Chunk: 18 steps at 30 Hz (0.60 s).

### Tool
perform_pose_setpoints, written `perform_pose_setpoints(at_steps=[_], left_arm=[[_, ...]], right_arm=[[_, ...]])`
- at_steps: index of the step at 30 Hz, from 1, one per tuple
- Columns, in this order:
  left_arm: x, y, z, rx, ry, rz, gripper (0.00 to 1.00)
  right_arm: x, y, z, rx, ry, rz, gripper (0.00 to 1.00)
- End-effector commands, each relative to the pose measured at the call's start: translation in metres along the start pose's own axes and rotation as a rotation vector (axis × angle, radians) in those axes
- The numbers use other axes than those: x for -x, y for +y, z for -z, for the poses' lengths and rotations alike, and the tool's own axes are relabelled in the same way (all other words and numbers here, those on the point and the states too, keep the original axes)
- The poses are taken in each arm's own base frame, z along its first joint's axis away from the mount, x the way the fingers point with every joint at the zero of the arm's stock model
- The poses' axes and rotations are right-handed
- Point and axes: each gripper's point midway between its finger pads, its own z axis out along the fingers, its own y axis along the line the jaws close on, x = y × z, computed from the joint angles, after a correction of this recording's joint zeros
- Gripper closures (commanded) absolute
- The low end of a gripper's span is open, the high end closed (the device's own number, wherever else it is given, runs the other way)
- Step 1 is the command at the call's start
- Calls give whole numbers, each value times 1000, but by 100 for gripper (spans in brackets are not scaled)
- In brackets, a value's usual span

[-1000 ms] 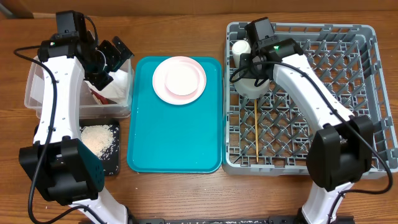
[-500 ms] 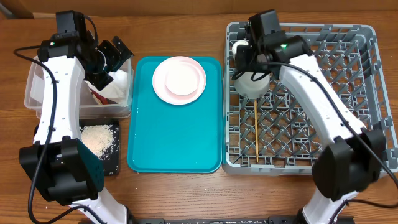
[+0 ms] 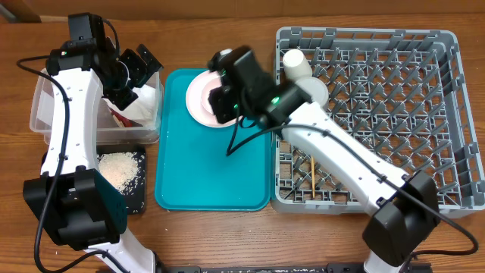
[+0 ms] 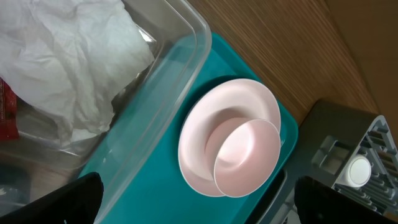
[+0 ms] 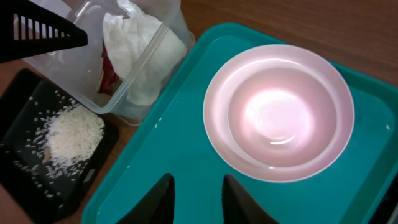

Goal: Sort waste into correct bins and load items into the dishwasher
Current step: 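Raise the right gripper and move it to the teal tray, then grasp the rim of the pink bowl with the right gripper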

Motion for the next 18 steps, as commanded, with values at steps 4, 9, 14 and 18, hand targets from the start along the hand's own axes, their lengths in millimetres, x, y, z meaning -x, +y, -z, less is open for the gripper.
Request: perform_pose_setpoints(at_steps=[4, 9, 14, 18], left_arm=[[1, -6, 6, -9, -18, -8, 0], [1, -6, 6, -9, -18, -8, 0], [1, -6, 6, -9, -18, -8, 0], [1, -6, 6, -9, -18, -8, 0]], right_arm=[[-15, -2, -38, -77, -5, 120, 62], [-37, -14, -90, -91, 47, 117, 59], [-58, -25, -123, -104, 92, 137, 55], [-63, -30, -133, -124, 98, 140, 55]])
